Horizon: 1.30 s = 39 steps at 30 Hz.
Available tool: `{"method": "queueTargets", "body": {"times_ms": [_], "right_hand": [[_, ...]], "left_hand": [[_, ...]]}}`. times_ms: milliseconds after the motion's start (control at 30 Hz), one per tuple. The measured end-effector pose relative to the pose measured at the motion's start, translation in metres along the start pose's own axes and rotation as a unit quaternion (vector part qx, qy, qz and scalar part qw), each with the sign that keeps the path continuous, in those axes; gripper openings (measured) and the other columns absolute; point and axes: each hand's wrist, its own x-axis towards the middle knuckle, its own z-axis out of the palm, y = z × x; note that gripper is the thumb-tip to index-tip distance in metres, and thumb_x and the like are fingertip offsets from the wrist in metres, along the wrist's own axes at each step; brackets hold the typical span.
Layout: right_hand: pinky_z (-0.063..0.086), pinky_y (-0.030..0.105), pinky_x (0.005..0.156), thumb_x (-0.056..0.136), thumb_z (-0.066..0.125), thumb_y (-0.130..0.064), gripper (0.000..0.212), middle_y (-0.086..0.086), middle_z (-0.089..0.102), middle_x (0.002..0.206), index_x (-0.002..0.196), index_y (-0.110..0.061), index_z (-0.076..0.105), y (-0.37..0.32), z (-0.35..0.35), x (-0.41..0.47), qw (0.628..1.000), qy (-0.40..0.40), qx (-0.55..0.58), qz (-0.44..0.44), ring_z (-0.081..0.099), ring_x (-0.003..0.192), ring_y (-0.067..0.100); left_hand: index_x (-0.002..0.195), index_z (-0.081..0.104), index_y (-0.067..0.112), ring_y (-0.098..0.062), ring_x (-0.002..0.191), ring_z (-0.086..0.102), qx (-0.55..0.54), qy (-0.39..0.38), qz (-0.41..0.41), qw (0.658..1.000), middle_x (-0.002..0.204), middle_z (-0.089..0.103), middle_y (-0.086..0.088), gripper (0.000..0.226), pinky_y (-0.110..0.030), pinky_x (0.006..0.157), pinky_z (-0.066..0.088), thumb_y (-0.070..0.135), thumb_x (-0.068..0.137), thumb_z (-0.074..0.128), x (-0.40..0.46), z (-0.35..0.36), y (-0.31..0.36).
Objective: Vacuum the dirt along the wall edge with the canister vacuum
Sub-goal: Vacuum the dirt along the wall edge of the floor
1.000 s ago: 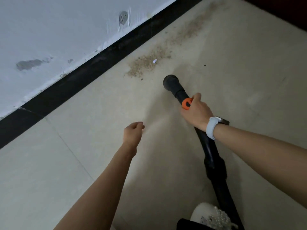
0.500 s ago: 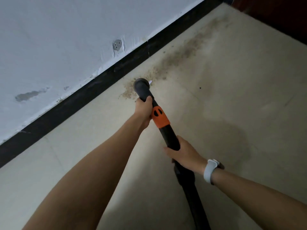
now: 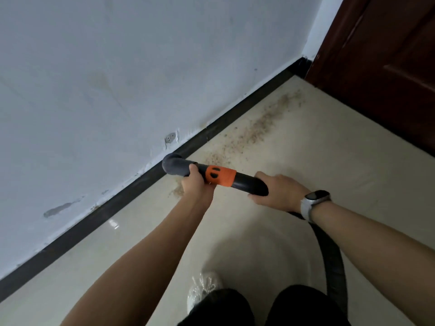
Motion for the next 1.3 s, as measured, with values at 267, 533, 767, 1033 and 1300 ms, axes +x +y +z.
{"method": "queueTargets", "body": {"times_ms": [267, 533, 767, 1033, 1300], "right_hand": [[0.026, 0.022, 0.046, 0.088, 0.051, -0.053, 0.034, -0.01, 0.043, 0.063, 0.096, -0.025, 0.034, 0.019, 0.004, 0.061, 0.993, -0.046, -0.09, -0.058, 0.042, 0.052, 0.005], [0.031, 0.021, 0.048, 0.088, 0.046, -0.059, 0.041, -0.01, 0.048, 0.066, 0.107, -0.024, 0.04, 0.057, 0.065, 0.119, 0.986, -0.116, -0.068, -0.096, 0.046, 0.054, 0.005], [0.028, 0.032, 0.047, 0.094, 0.039, -0.053, 0.04, -0.01, 0.037, 0.062, 0.105, -0.014, 0.037, 0.018, 0.104, 0.132, 0.976, -0.048, -0.088, -0.193, 0.04, 0.05, 0.017], [0.047, 0.035, 0.056, 0.092, 0.052, -0.037, 0.025, 0.003, 0.054, 0.072, 0.1, -0.016, 0.041, -0.011, 0.124, 0.145, 0.96, -0.22, 0.134, -0.106, 0.054, 0.056, 0.022], [0.027, 0.022, 0.044, 0.092, 0.05, -0.044, 0.032, -0.01, 0.043, 0.064, 0.107, -0.016, 0.041, 0.008, 0.132, 0.142, 0.991, -0.068, -0.022, -0.114, 0.045, 0.053, 0.014]], "left_hand": [[0.136, 0.037, 0.004, -0.025, 0.085, 0.057, -0.058, 0.071, -0.037, 0.995, 0.093, 0.053, -0.009, 0.049, -0.045, 0.098, 0.044, 0.036, 0.1, 0.042, 0.061, 0.007, -0.014], [0.142, 0.027, 0.008, -0.022, 0.082, 0.059, -0.133, 0.082, 0.011, 0.988, 0.095, 0.062, -0.004, 0.053, -0.042, 0.083, 0.046, 0.04, 0.101, 0.036, 0.117, -0.021, -0.057], [0.129, 0.042, 0.001, -0.025, 0.104, 0.055, -0.037, 0.172, 0.072, 0.982, 0.114, 0.055, -0.014, 0.044, -0.035, 0.087, 0.043, 0.035, 0.102, 0.037, 0.15, -0.041, -0.034], [0.113, 0.044, 0.005, -0.021, 0.079, 0.053, 0.024, 0.177, 0.071, 0.981, 0.087, 0.049, -0.01, 0.029, -0.039, 0.075, 0.047, 0.031, 0.101, 0.036, 0.163, -0.073, -0.032], [0.117, 0.045, 0.004, -0.024, 0.085, 0.056, 0.04, 0.136, 0.065, 0.988, 0.091, 0.053, -0.011, 0.034, -0.042, 0.08, 0.048, 0.034, 0.101, 0.036, 0.169, -0.062, -0.043]]}}
